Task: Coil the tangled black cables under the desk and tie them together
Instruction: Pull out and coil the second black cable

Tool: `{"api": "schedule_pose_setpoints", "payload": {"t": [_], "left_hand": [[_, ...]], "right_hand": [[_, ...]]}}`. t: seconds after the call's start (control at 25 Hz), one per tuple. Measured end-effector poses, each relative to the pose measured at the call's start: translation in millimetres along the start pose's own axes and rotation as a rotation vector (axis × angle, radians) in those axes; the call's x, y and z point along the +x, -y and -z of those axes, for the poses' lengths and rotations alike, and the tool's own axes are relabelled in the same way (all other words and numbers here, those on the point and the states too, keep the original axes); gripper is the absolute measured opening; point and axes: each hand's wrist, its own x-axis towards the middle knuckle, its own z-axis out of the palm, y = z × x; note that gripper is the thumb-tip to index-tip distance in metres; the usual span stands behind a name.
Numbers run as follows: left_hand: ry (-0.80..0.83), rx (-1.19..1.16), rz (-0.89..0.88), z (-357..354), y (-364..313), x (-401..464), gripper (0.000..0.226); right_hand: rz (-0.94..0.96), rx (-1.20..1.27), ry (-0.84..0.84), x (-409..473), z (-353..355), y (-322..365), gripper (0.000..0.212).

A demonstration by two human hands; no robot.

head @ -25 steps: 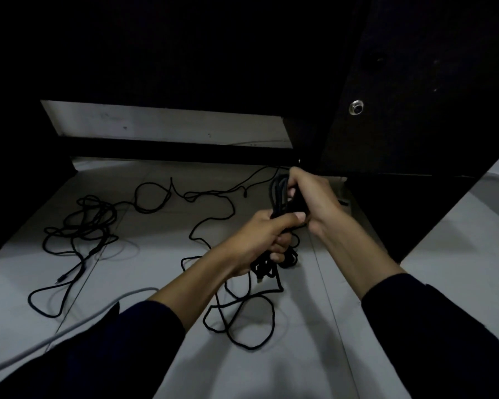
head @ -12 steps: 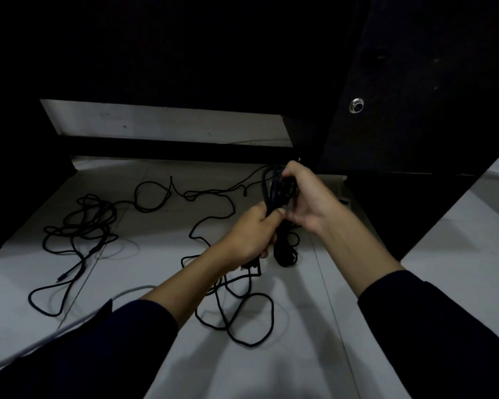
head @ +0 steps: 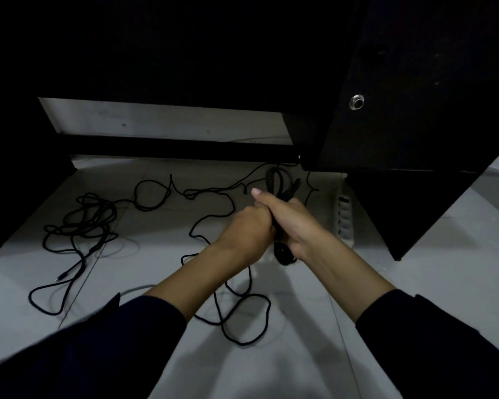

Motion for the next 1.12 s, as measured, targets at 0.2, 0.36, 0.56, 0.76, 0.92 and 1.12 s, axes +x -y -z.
{"api": "schedule_pose_setpoints", "payload": {"t": [0.2,0.36,0.56,0.76,0.92,1.12], "left_hand": [[-0.034,-0.188,-0.063,1,-4,0,0.027],[0.186,-0.527,0.039,10,1,-15,0.011],[0.439,-0.620,0.034,22,8,-33,0.050],[0.559,-0.595,0.029,5,23,-32,0.057],[0.653,-0.535,0.123,-14,56,-40,0.017],[0.461,-0.170,-0.128,20,74,-41,0.019]], "right_hand": [[0.078,0.146,0.022,3,4,7,0.029],[0.072,0.362,0.057,0,8,13,0.033],[0.058,0.418,0.048,6,10,-1,0.031],[0.084,0.403,-0.011,8,8,-6,0.031],[0.160,0.390,-0.120,11,22,3,0.033],[0.189,0.179,-0.099,11,34,-3,0.034]]}}
